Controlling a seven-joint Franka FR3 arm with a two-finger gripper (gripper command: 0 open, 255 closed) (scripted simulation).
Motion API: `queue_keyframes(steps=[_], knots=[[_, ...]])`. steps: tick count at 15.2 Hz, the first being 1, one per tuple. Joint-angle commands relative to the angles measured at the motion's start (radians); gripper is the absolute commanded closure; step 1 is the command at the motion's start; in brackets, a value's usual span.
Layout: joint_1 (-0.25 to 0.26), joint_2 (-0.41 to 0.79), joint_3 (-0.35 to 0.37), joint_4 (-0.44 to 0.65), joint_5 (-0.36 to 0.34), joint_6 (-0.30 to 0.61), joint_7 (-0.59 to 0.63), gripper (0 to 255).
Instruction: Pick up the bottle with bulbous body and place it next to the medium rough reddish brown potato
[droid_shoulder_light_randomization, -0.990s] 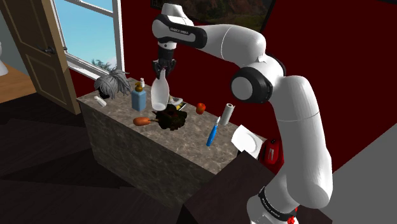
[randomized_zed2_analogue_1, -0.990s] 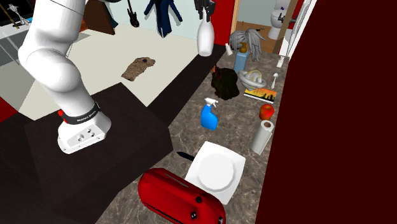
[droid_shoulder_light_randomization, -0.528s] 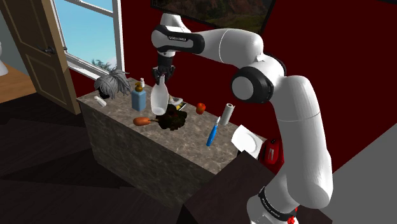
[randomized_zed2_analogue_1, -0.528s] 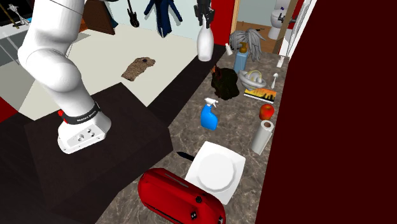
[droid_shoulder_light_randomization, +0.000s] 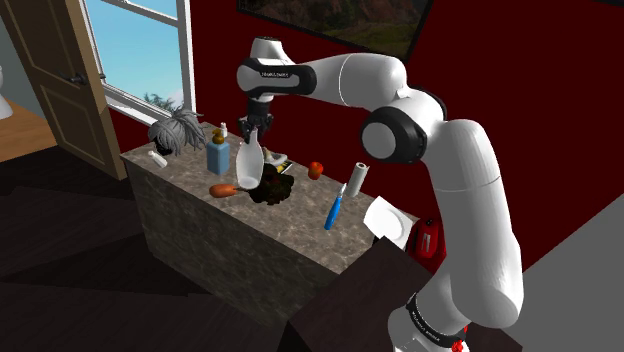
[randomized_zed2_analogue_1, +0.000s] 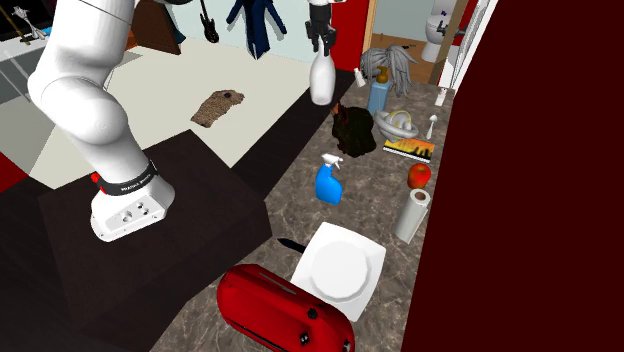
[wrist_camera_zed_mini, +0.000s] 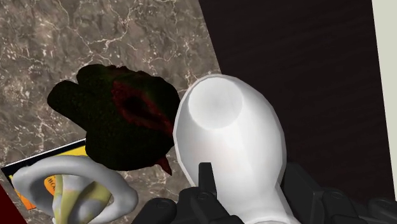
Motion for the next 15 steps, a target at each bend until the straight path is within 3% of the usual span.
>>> queue_keyframes(steps=[1, 15], knots=[[0.001, 0.002, 0.001, -0.025, 0.001, 0.028, -0.002, 255], [0.001, 0.066, 0.010, -0.108, 0.014, 0.174, -0.012, 255]])
